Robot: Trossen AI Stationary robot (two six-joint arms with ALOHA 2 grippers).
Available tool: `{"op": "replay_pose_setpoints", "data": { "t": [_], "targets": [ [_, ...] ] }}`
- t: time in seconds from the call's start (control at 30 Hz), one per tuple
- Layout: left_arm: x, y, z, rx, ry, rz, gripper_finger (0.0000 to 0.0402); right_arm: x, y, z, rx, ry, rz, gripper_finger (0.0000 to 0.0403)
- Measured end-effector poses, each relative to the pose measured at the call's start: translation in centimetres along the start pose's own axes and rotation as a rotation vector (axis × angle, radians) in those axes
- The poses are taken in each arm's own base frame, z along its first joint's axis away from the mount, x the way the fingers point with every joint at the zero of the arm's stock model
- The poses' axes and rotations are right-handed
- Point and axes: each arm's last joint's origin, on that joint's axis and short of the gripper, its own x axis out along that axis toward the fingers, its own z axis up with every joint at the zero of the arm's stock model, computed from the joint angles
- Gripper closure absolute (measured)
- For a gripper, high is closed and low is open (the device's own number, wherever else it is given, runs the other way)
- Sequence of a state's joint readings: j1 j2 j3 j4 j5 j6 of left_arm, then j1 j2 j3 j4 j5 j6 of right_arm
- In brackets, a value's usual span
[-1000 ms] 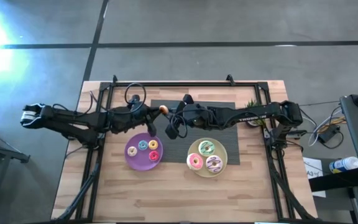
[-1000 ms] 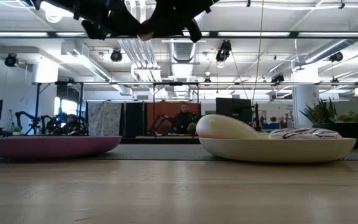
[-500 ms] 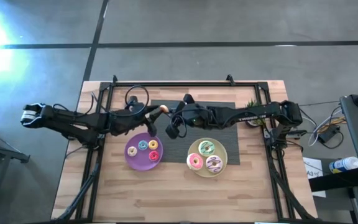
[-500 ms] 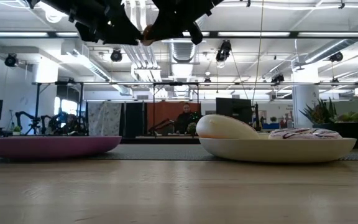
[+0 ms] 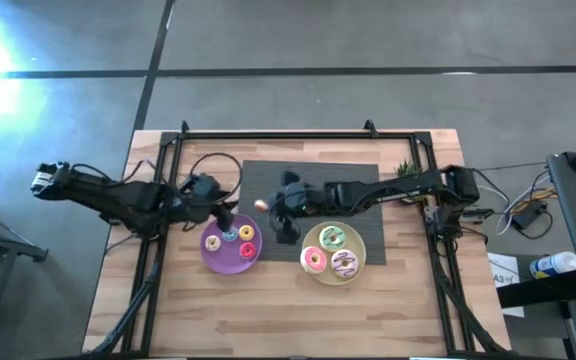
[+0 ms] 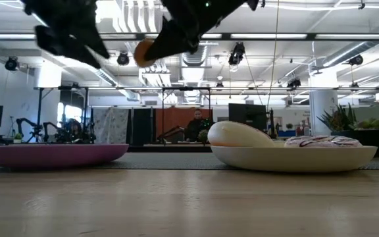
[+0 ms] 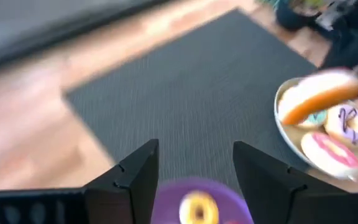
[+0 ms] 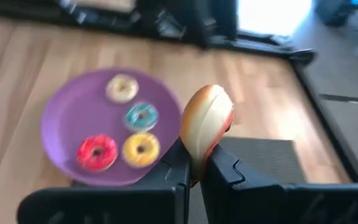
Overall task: Pick & Place donuts
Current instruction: Put the small orange donut on the violet plate
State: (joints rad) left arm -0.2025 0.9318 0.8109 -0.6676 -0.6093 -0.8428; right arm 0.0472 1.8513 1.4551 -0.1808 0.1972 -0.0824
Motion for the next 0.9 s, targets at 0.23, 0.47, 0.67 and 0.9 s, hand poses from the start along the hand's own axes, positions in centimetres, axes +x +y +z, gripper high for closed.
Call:
{"op": "replay_pose_setpoints", "data": {
  "t": [0.23,0.47,0.67,0.9],
  "targets": [
    [-2.4,2.2,-0.8,-0.271,0.121,0.039,0.0221,4.3,3.2,-1.2,-0.092,0.016,0.115,0.039],
    [-3.8,3.7,-1.2,-0.394,0.228,-0.009,0.0221,9.3,6.9,0.1,-0.271,0.012,0.193,0.039],
    [-5.0,4.4,-0.9,-0.446,0.23,-0.074,0.0221,13.3,8.4,0.0,-0.327,0.151,0.193,0.039],
    [-6.6,5.4,0.0,-0.457,0.172,-0.151,0.0221,16.0,9.0,-0.9,-0.396,0.255,0.095,0.039]
  ]
}}
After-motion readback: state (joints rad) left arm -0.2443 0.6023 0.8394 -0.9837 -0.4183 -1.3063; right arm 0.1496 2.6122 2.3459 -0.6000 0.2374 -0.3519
